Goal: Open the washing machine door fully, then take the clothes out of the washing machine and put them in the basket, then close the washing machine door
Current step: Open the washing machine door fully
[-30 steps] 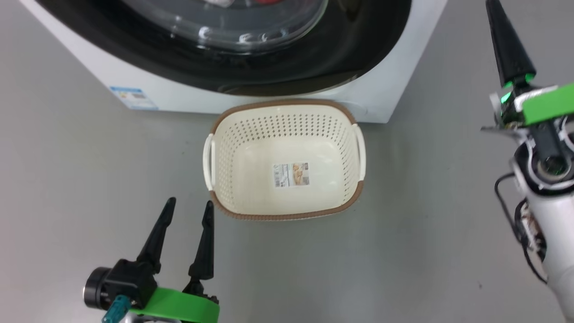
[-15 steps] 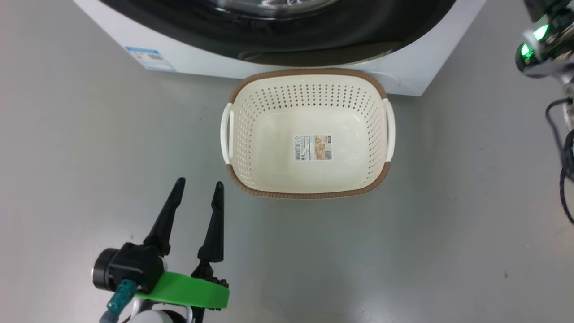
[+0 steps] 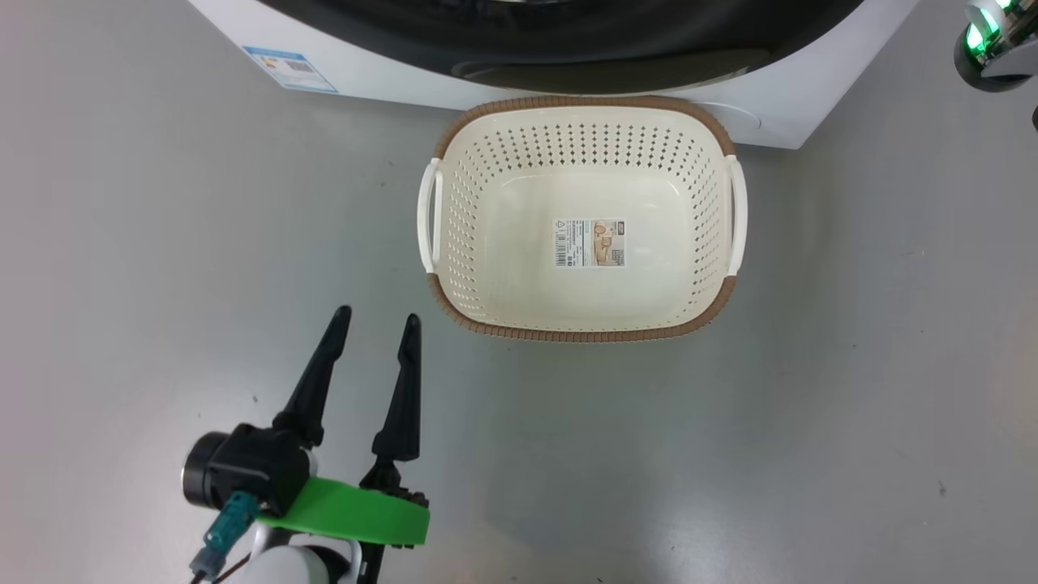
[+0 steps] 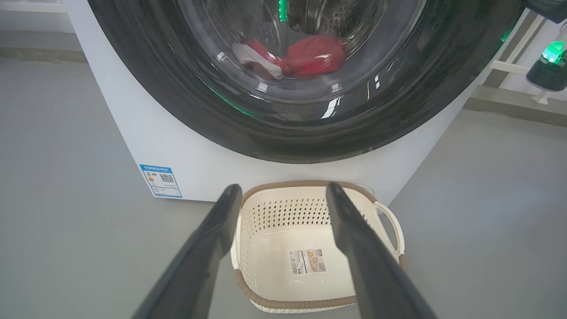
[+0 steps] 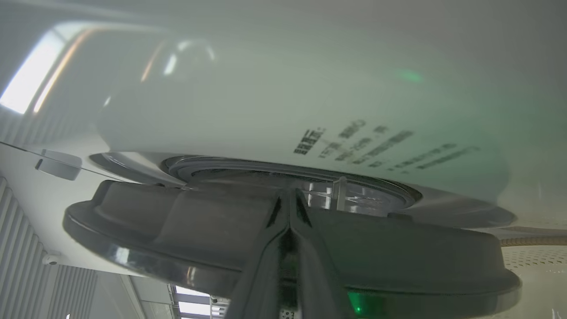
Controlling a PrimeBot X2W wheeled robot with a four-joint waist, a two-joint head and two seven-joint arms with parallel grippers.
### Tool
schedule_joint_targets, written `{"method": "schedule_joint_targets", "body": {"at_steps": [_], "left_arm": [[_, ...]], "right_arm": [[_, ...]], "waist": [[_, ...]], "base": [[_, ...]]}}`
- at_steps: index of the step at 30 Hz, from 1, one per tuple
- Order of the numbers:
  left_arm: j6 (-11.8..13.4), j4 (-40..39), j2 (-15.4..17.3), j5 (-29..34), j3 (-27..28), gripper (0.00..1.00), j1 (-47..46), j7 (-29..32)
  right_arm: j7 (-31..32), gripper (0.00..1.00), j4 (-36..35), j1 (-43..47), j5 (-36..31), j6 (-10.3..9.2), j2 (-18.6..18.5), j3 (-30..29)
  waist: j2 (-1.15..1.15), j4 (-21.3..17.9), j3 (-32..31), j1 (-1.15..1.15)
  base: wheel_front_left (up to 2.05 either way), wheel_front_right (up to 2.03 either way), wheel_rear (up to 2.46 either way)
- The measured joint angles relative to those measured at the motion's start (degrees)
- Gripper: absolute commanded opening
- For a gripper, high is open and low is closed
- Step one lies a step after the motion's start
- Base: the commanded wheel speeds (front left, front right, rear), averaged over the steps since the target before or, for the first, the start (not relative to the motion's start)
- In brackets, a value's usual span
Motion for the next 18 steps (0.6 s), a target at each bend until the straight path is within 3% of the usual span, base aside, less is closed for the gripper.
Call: {"method": "schedule_joint_targets", "body": {"at_steps": [9,18], "left_arm": [[0.43,0.04,-0.03,-0.54,-0.6,1.0,-0.54,0.0],[0.42,0.58,-0.03,-0.48,-0.23,1.0,-0.08,0.0]], "right_arm": [[3.66,0.0,2.45,-2.11,0.02,-0.02,-0.11,0.79],[7.56,0.0,0.84,2.13,-0.88,-0.03,0.55,3.1]], "waist": [[0.0,0.44,-0.51,0.0],[0.0,-0.09,-3.92,0.0]], "base": [[0.0,0.0,0.0],[0.0,0.0,0.0]]}}
